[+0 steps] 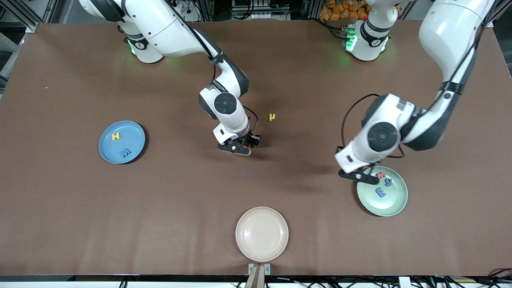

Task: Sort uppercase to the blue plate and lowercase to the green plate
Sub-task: 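Grasp the pink Q with the right gripper while the left gripper returns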

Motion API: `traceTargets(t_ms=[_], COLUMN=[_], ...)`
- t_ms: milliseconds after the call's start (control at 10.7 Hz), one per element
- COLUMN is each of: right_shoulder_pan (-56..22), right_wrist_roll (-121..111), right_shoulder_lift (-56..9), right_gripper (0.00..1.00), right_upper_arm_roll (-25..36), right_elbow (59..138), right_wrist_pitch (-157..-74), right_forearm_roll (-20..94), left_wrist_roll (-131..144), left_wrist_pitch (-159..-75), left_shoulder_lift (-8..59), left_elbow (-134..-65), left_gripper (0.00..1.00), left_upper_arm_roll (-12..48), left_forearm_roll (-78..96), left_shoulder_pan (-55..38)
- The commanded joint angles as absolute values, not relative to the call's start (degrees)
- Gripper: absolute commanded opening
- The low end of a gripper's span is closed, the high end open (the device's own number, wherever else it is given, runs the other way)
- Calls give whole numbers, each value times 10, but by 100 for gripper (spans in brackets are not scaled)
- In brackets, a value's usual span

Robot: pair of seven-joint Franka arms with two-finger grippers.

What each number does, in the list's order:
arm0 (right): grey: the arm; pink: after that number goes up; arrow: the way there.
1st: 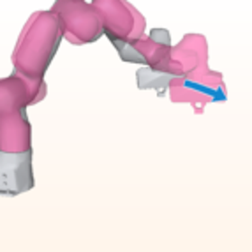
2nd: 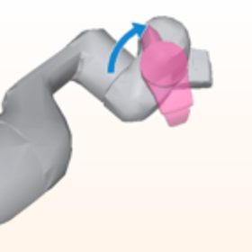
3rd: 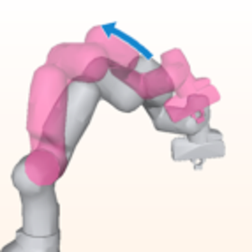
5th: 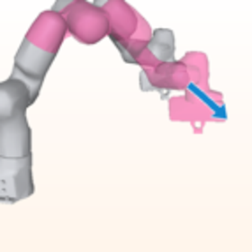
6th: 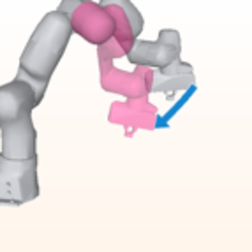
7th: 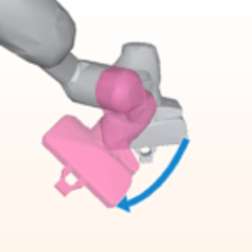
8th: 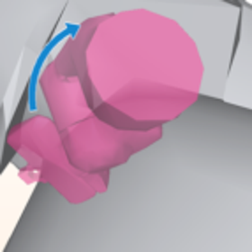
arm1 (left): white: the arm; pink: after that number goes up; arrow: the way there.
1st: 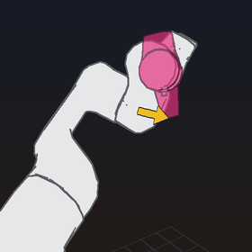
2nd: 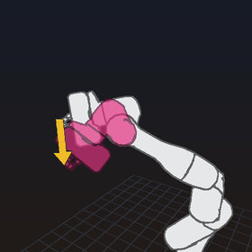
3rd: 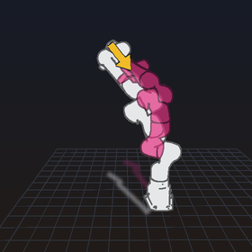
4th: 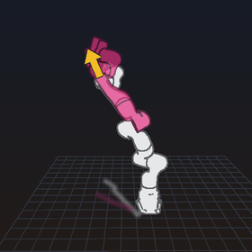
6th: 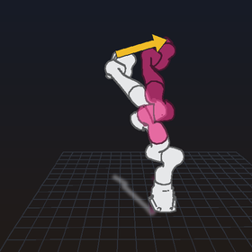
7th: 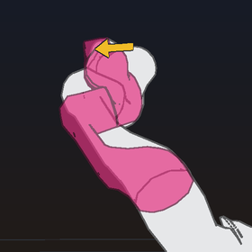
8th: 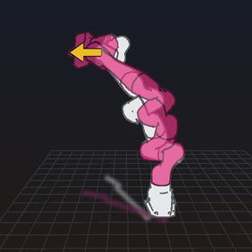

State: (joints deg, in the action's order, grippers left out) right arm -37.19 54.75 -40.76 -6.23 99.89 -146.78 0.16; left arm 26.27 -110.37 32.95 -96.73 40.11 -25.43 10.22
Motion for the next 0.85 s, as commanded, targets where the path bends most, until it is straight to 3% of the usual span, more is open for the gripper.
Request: traceTargets(t_ms=[0,282,751], right_shoulder_pan=[-376,-377,-374], right_wrist_roll=[562,562,562], right_shoulder_lift=[-426,-432,-432], right_gripper=[42,42,31], right_upper_arm_roll=[-56,-48,-45], right_elbow=[982,960,952], right_wrist_pitch=[-1461,-1443,-1424], right_forearm_roll=[-35,-39,-62], left_wrist_roll=[370,458,590], left_wrist_pitch=[-1105,-1145,-1282], left_shoulder_lift=[334,341,349], left_elbow=[-1011,-1062,-1161], left_gripper=[76,69,70], left_upper_arm_roll=[465,521,532], left_forearm_roll=[-265,-259,-267], left_shoulder_pan=[105,101,59])
